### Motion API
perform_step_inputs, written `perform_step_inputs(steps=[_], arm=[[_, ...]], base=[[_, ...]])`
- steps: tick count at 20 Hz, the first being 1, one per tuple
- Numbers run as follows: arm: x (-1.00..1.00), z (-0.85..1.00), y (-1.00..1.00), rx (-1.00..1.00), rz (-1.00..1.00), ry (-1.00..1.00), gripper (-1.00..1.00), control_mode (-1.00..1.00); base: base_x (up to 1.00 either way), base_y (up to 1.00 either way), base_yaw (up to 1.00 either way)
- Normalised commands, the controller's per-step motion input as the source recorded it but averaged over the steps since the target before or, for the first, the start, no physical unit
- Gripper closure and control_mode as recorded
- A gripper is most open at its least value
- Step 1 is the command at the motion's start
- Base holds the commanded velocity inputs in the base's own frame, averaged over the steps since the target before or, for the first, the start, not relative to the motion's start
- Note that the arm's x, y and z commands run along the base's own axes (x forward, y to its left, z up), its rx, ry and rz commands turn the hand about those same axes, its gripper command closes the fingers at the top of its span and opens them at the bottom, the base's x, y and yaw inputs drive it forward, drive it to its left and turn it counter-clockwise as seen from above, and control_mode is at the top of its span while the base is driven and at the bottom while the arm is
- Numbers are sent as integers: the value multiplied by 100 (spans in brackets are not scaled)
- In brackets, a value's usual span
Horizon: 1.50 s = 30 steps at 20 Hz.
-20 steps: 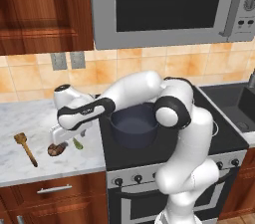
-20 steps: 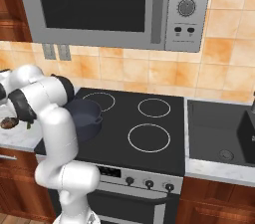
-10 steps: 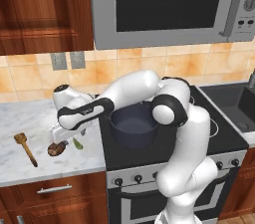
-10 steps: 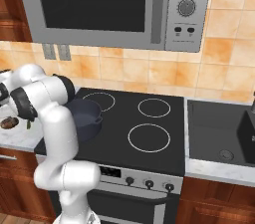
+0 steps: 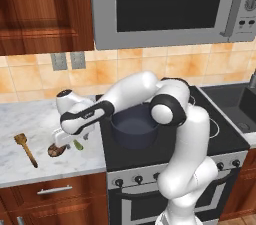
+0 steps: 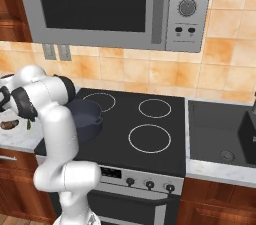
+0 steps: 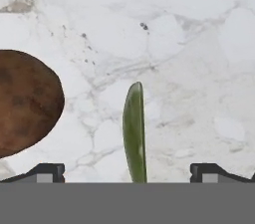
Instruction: Put the potato and lemon wedge in the pot. Retrieve the spatula and lightly stir the vegetables in the pot.
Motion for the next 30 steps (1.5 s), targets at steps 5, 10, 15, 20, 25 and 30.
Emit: perform_step_inputs(steps=[5, 10, 15, 20, 25, 30], arm=[[0, -4, -19, 5, -5, 0, -100, -100], [4, -2, 0, 0, -3, 0, -100, -100], [3, -10, 0, 0, -1, 0, -100, -100], [2, -12, 4, 0, 0, 0, -100, -100], [9, -21, 14, 0, 0, 0, -100, -100], [1, -31, 9, 0, 0, 0, -100, -100]], base=[[0, 0, 0], [0, 0, 0], [0, 0, 0], [0, 0, 0], [0, 0, 0], [0, 0, 0]])
